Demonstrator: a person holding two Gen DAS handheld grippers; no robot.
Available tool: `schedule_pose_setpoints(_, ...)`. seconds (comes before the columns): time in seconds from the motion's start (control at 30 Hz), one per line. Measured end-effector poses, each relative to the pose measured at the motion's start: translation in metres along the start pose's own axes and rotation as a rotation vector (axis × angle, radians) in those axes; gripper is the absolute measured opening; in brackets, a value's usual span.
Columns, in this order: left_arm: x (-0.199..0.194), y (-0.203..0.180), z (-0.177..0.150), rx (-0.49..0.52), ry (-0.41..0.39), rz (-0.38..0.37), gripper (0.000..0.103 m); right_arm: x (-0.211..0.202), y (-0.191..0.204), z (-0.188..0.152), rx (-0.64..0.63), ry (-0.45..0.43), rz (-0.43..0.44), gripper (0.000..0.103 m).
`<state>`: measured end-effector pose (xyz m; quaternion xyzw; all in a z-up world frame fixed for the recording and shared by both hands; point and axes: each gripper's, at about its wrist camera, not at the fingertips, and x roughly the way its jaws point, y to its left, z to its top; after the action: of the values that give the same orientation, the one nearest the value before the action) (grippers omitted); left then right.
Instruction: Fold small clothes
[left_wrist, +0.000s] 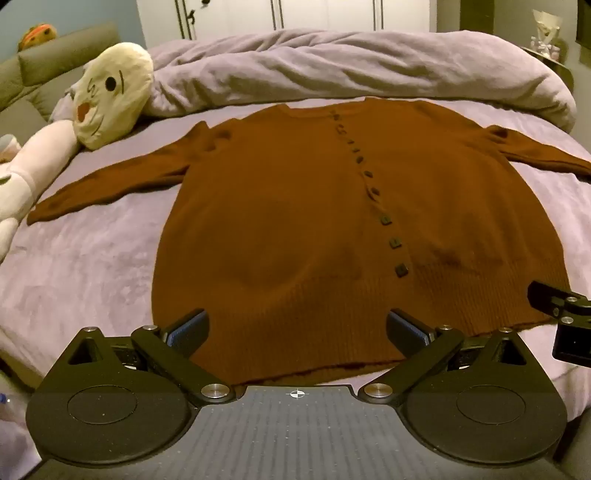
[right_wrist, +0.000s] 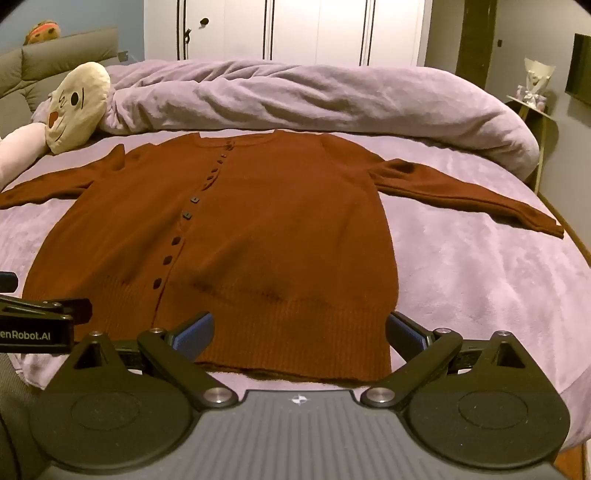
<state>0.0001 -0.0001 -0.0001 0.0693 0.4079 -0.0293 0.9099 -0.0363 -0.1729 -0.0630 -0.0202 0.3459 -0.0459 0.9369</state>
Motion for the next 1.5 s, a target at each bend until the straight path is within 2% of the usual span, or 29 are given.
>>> schedule_pose_setpoints(1.5, 0.0078, 0.0036, -0.0007, -0.018, 0.033, -0.002, 0.103, -0.0013, 0.0033, 0.0042, -0.013, -0.012, -0.003, 0.099)
